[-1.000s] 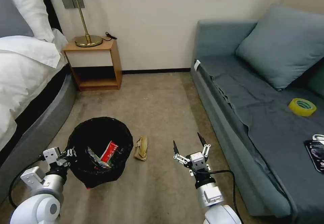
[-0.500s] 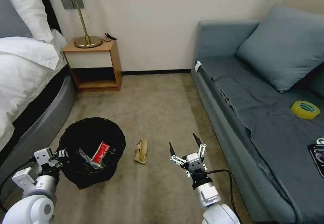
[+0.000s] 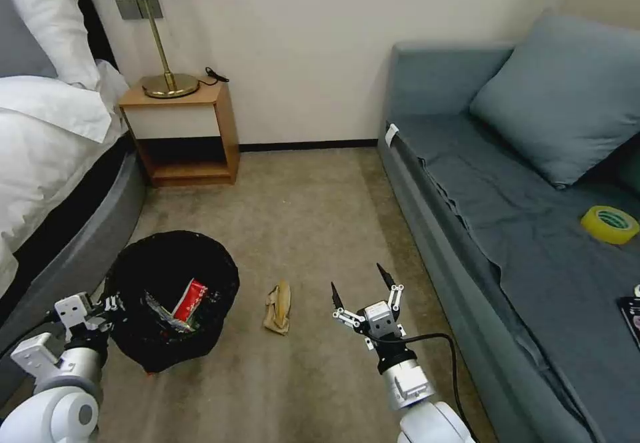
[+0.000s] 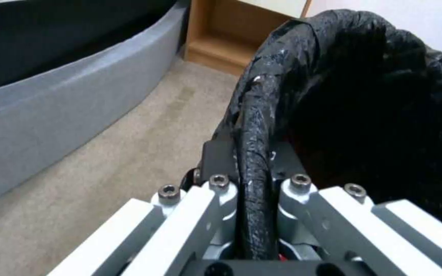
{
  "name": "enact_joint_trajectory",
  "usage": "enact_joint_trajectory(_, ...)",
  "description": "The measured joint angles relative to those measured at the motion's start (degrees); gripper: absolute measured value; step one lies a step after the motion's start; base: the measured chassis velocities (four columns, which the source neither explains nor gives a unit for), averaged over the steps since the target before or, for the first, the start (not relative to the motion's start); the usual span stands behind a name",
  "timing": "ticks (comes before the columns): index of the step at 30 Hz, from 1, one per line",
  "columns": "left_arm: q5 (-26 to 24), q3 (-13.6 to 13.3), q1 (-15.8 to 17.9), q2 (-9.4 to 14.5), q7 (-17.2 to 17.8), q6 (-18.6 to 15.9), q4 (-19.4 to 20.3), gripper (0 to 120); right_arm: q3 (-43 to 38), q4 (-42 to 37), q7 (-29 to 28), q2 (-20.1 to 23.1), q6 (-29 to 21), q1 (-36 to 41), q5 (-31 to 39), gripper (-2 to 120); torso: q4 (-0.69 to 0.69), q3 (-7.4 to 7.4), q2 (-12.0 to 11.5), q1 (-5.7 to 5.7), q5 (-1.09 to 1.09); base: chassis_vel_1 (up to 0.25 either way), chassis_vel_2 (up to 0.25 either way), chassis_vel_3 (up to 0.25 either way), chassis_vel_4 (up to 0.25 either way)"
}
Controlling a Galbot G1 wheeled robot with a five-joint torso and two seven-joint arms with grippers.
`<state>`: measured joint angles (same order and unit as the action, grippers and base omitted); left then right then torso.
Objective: Pick up the trash bin, then pick up the garbage on the floor and place it into the trash bin.
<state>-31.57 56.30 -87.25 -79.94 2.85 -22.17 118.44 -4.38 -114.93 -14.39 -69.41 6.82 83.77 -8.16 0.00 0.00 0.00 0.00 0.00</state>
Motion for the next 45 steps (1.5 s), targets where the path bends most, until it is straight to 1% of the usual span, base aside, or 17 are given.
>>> enact_joint_trajectory(10,-0.03,-0.2,0.53,0.19,0.04,-0.07,-0.11,5,0.19,0.31,0.12,0.18,0.05,-0.5,0.33,100,0.0,0.0,0.0,-0.01,0.0,-0.092,0.094,0.093,-0.091)
enact_joint_trajectory(16,-0.07,0.07,1.14,0.57,0.33,-0.23,-0.54,5,0.88,0.78,0.28,0.41,0.01,-1.08,0.79,100,0.0,0.0,0.0,0.0,0.0,-0.104,0.106,0.091,-0.1)
enact_joint_trajectory(27,-0.19,0.85,1.06,0.56,0.22,-0.12,-1.38,5,2.71,2.36,0.83,0.59,0.0,-1.83,0.75,100,-0.01,0.0,0.0,0.0,0.0,-0.089,0.081,0.087,-0.088)
enact_joint_trajectory(34,-0.42,1.42,1.82,1.69,0.3,-0.09,-2.67,5,4.05,3.87,1.07,0.2,0.15,-2.81,0.32,100,0.0,0.0,-0.01,0.0,-0.01,-0.071,0.092,0.086,-0.092)
enact_joint_trajectory(39,-0.92,0.66,2.78,2.33,0.61,-0.44,-2.67,5,4.3,4.52,1.26,-0.05,0.68,-3.15,0.28,100,0.0,0.0,-0.01,0.0,0.0,-0.089,0.082,0.098,-0.087)
enact_joint_trajectory(42,-0.7,-1.55,4.51,2.76,0.89,-1.53,-2.38,5,5.01,5.74,0.99,-0.14,2.32,-3.67,0.41,100,0.0,0.0,-0.01,0.0,0.0,-0.103,0.088,0.093,-0.09)
enact_joint_trajectory(44,-0.56,-1.89,4.75,2.76,0.89,-1.66,-2.3,5,5.16,5.87,0.95,-0.07,2.48,-3.75,0.6,100,-0.01,0.0,-0.01,0.0,0.0,-0.09,0.086,0.093,-0.086)
enact_joint_trajectory(45,-0.22,-2.71,5.27,2.69,0.9,-1.98,-1.95,5,5.52,6.22,0.87,0.23,2.59,-3.97,1.09,100,-0.01,0.01,-0.01,0.0,0.0,-0.08,0.067,0.08,-0.064)
